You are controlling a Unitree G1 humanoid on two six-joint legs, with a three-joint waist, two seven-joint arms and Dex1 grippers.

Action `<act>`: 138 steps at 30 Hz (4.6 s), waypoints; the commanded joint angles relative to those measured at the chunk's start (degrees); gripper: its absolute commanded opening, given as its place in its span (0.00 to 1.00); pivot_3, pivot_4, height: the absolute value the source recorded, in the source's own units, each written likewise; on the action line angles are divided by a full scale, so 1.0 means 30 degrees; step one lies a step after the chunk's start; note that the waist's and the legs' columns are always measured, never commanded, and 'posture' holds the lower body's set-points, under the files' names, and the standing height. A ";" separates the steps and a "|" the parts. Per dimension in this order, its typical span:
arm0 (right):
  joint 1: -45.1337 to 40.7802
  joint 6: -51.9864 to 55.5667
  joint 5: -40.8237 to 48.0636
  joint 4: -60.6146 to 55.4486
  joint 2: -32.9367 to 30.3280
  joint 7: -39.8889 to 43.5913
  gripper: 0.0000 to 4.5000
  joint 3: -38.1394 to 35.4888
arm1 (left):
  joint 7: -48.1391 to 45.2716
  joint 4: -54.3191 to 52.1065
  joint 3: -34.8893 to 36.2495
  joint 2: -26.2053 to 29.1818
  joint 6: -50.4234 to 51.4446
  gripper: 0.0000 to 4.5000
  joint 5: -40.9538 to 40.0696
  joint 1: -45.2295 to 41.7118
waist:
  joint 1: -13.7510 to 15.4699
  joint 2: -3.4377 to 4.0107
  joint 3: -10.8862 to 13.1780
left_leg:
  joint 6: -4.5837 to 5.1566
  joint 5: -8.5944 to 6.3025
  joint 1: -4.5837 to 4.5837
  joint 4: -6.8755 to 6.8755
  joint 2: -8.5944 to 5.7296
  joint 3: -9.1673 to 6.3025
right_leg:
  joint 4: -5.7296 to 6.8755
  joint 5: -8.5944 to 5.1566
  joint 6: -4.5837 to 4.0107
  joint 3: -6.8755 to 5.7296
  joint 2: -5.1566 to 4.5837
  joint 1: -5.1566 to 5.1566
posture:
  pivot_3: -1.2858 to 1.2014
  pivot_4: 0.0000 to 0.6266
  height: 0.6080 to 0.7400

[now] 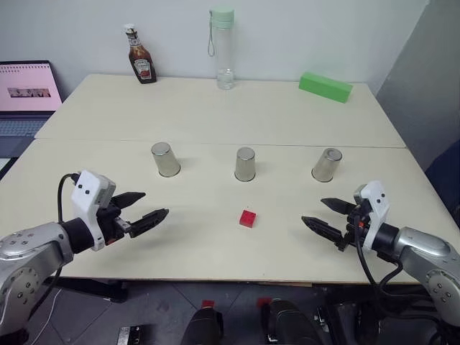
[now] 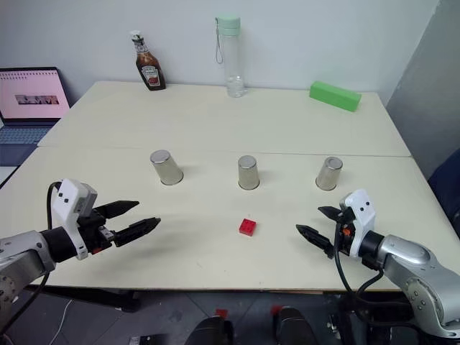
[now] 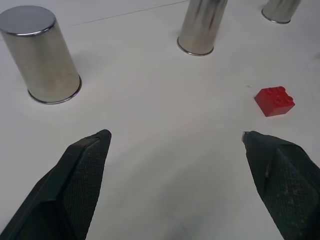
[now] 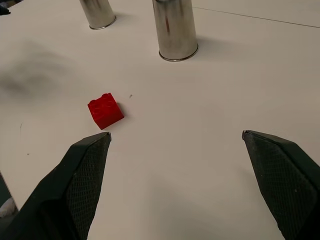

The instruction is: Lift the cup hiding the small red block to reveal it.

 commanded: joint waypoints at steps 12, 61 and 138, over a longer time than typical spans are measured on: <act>-0.0552 -0.0486 0.0377 0.0336 -0.0174 -0.0222 0.99 -0.0781 | -0.0459 0.0648 0.1573 0.0332 -0.0089 1.00 -0.0352 -0.0525 | 0.0013 -0.0002 0.0002 | 0.0000 0.0000 0.0001 0.0002 0.0001 -0.0003 | -0.0003 -0.0003 -0.0003 -0.0002 -0.0003 0.0001 | 0.52 0.24 1.00; -0.0087 -0.0774 0.0854 0.0011 0.0740 -0.1808 0.99 -0.1052 | -0.1438 0.1304 0.0375 0.0573 -0.0236 1.00 0.0474 -0.1769 | 0.0009 -0.0002 0.0002 | 0.0000 0.0000 0.0000 0.0002 0.0002 0.0004 | 0.0005 0.0007 0.0014 0.0003 -0.0002 0.0001 | 0.52 0.24 1.00; -0.3372 -0.0157 0.4090 -0.1429 -0.0935 0.2006 0.99 0.1654 | 0.3014 0.3587 -0.0831 -0.2887 -0.4432 1.00 0.4525 -0.3831 | 0.0026 -0.0009 -0.0002 | 0.0001 0.0001 0.0007 0.0023 -0.0010 0.0004 | 0.0028 0.0030 0.0049 0.0003 -0.0016 0.0012 | 0.52 0.24 1.00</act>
